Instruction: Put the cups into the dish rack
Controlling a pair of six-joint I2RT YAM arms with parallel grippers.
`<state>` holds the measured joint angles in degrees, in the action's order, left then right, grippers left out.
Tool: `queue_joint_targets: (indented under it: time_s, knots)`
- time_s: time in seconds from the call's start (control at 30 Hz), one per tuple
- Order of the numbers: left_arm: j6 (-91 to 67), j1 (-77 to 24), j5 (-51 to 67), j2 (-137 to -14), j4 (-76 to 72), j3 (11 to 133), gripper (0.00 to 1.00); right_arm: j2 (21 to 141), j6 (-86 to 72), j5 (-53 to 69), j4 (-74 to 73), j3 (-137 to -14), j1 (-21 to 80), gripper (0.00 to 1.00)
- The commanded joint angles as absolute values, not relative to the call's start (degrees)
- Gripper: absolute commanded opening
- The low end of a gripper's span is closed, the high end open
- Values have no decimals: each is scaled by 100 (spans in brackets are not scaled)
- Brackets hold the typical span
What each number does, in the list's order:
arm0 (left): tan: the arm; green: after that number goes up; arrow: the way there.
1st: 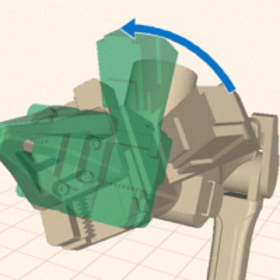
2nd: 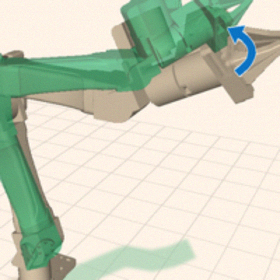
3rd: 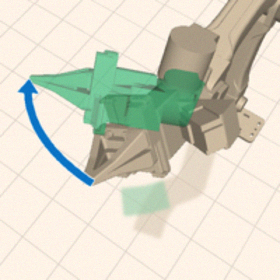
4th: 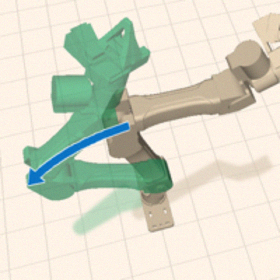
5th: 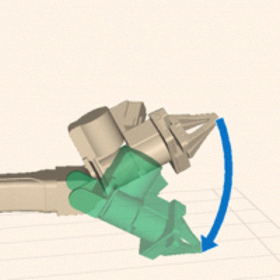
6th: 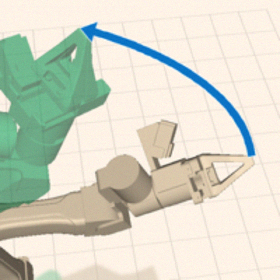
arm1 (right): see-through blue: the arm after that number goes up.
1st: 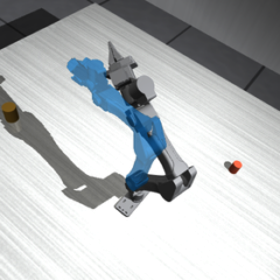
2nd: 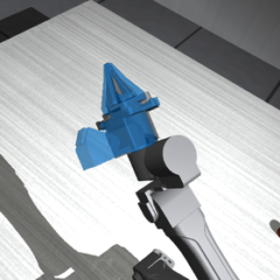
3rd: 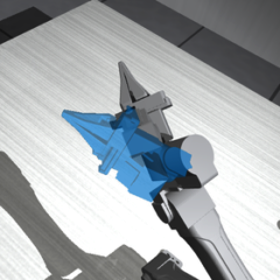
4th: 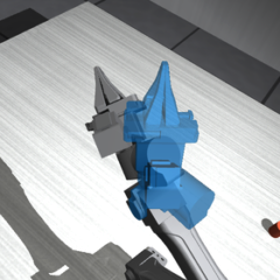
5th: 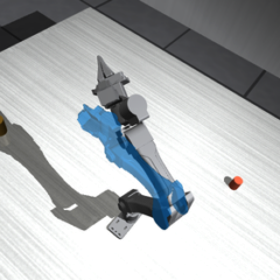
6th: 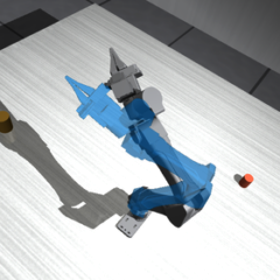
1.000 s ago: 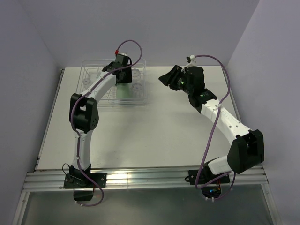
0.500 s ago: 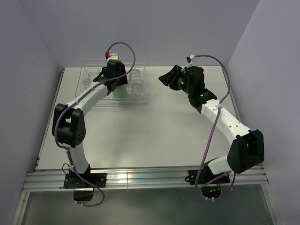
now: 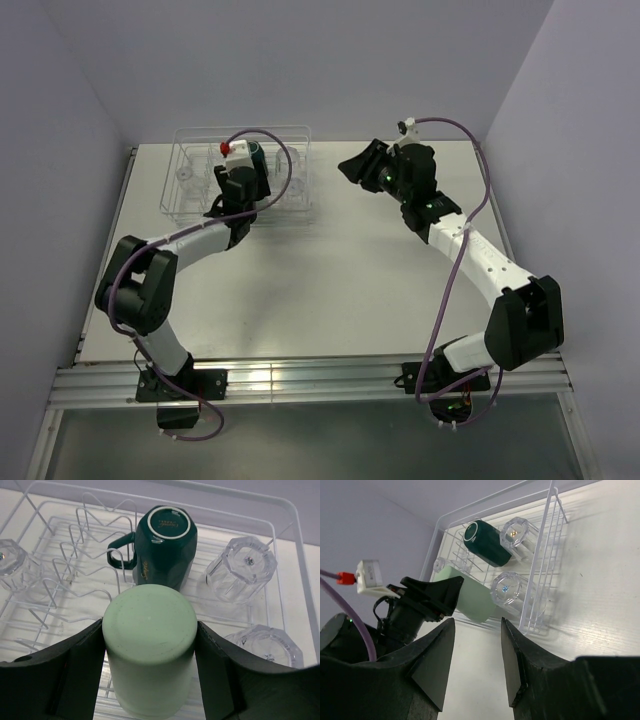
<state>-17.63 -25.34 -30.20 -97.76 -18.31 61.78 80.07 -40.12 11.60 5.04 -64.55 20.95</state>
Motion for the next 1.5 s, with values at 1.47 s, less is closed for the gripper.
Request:
queue_joint_targets:
  time_s: [1.47]
  knots:
    - [-940, -3146, -4826, -10767, -5239, 5748, 13, 8042, -3630, 1002, 1389, -5950, 2074, 49]
